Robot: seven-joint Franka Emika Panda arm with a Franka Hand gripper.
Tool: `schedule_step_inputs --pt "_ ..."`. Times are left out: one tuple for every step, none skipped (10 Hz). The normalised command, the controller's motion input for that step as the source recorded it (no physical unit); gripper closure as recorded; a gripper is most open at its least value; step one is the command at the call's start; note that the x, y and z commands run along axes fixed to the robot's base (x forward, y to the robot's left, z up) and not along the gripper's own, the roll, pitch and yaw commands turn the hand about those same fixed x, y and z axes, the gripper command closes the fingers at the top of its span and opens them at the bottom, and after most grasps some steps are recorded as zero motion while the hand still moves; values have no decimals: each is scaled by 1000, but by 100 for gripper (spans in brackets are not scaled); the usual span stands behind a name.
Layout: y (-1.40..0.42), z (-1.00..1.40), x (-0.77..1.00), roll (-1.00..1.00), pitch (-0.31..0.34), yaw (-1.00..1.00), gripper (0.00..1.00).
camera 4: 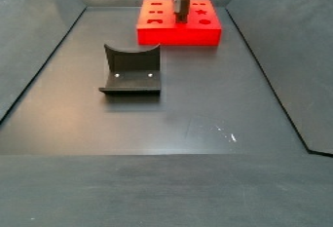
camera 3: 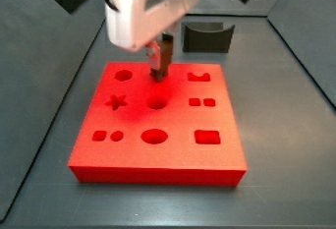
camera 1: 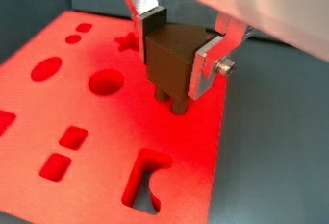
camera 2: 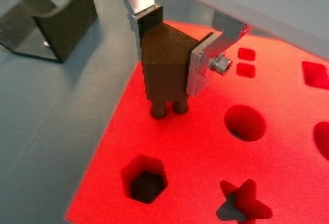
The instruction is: Insert the 3 prong object.
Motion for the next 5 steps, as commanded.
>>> schedule_step_inputs --pt "0 -743 177 103 0 103 100" --pt "0 -740 100 117 0 120 100" --pt "0 -669 0 109 0 71 100" --pt "0 -200 0 69 10 9 100" --pt "0 0 0 0 0 0 100"
